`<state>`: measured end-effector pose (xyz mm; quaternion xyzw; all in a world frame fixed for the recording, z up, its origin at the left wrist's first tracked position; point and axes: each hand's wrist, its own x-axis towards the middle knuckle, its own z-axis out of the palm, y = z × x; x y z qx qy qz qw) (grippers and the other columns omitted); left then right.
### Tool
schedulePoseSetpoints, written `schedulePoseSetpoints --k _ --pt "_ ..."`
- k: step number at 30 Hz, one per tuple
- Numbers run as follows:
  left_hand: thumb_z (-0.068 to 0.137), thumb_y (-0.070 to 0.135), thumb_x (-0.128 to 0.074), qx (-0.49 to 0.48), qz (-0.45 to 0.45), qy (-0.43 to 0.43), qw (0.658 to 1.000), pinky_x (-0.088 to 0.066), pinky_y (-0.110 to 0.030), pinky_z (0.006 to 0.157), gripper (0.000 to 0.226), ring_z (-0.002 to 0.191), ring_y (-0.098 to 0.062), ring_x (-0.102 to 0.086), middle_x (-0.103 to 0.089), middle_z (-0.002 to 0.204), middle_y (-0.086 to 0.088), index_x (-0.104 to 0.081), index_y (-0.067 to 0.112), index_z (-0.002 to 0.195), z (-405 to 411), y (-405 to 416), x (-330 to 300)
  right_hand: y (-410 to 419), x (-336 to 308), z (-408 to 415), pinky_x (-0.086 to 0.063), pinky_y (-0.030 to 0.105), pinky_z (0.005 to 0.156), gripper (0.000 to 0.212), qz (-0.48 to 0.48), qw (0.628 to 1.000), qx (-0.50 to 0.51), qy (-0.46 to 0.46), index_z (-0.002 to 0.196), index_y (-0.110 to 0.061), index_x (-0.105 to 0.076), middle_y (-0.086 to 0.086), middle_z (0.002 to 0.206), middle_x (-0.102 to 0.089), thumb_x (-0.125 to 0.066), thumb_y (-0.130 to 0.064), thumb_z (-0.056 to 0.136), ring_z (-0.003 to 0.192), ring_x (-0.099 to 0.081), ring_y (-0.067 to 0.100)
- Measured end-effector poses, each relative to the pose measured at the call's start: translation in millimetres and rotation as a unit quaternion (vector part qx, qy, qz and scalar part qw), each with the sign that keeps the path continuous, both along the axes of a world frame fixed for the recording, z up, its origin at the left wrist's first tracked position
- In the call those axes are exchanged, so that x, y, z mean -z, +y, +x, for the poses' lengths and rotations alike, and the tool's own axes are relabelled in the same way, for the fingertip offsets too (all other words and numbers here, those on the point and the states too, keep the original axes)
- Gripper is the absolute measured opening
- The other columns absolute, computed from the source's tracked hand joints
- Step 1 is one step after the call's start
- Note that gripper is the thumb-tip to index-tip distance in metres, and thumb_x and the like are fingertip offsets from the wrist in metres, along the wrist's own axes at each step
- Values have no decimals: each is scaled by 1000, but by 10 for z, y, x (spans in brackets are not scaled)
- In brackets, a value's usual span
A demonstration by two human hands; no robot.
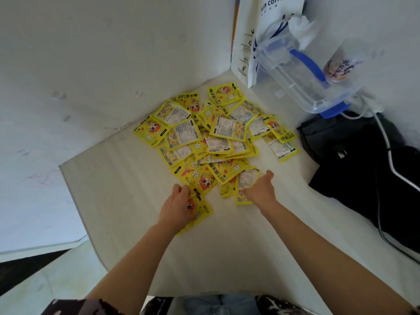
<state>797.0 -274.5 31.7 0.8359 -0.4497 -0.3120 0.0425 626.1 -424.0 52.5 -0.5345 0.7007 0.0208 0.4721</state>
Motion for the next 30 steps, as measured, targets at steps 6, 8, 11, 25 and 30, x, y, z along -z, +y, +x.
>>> schedulePoseSetpoints --k 6,8,11,25,30 --pt "69 28 -79 -59 -29 77 995 -54 -35 66 57 85 -25 -61 -62 99 -2 -47 23 116 145 -129 -154 -65 26 -168 -39 30 57 12 -24 998 46 -26 93 -9 -50 9 92 -55 -57 -15 85 82 -53 27" --pt "70 28 -80 -71 -70 83 992 -53 -33 67 54 86 -24 -62 -64 94 -1 -53 22 116 186 -263 -225 -92 17 -124 -40 30 59 13 -25 995 79 -62 95 -10 -48 8 93 -54 -55 -17 87 84 -54 26" --pt "69 29 -82 -71 -97 82 989 -48 -34 72 47 86 -23 -57 -62 91 -2 -56 15 105 241 -512 -301 -127 -10 6 -52 39 74 10 26 978 166 -127 96 -11 -51 10 95 -60 -55 -13 86 86 -61 26" --pt "88 26 -61 59 -41 -25 997 -41 -37 95 34 115 -30 -39 -46 125 -8 -56 9 117 243 -818 -48 -88 170 372 -54 53 86 16 83 944 263 -179 83 -15 -58 17 100 -68 -58 -23 69 93 -67 35" --pt "87 23 -61 45 -51 0 998 -46 -37 92 29 113 -28 -46 -47 123 -7 -57 8 112 205 -820 -10 -132 167 551 -54 47 83 24 88 953 240 -161 95 -6 -60 17 100 -67 -61 -21 76 93 -66 33"
